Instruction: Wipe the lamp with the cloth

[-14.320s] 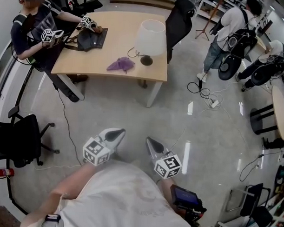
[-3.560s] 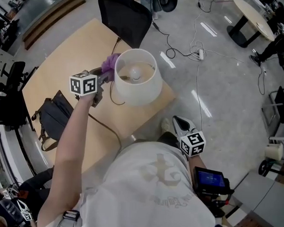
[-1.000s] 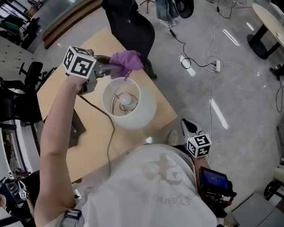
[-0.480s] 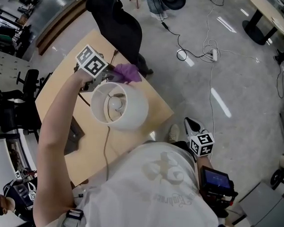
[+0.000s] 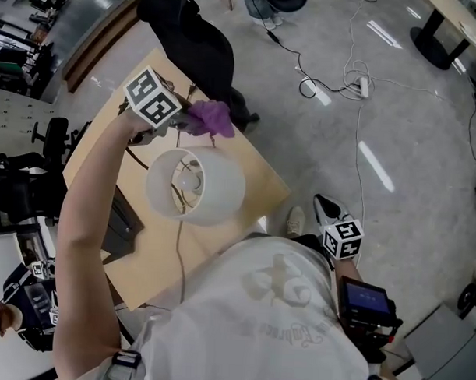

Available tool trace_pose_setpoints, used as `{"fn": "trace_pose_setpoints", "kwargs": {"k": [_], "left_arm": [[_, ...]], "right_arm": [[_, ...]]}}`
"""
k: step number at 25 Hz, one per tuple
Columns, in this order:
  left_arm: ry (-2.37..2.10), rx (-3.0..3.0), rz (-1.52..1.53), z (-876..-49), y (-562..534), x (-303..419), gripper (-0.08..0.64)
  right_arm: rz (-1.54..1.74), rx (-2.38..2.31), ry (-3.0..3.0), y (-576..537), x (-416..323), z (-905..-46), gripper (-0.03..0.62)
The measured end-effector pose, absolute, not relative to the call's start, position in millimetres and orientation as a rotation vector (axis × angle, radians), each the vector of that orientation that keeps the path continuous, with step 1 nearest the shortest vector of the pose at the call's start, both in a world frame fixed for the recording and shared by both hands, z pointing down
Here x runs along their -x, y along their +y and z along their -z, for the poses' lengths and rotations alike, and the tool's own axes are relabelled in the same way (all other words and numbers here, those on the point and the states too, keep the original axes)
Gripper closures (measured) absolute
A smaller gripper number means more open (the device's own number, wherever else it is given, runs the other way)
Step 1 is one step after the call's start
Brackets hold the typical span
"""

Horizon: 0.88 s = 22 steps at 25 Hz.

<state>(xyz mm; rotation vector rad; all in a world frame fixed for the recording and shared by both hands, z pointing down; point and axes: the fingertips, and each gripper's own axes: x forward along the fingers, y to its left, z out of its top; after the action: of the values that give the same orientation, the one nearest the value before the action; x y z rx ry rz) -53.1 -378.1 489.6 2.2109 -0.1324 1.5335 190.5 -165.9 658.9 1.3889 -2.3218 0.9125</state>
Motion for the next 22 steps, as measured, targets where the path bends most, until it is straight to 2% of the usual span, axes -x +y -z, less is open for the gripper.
{"fn": "trace_pose_setpoints", "kwargs": {"k": [6, 13, 22], "left_arm": [[-0.011, -2.038, -1.815, -509, -359, 58, 0.481], [0.135, -1.836, -1.837, -534, -321, 77, 0.482], [0.029, -1.996, -1.822, -450, -307, 89, 0.482]], "right_arm": [[-0.912, -1.369, -2.35, -170, -177, -650, 0.578], [-0.972, -1.355, -2.326, -158, -176, -662, 0.578], [-0.963, -1.307, -2.335, -158, -177, -664, 0.578]]}}
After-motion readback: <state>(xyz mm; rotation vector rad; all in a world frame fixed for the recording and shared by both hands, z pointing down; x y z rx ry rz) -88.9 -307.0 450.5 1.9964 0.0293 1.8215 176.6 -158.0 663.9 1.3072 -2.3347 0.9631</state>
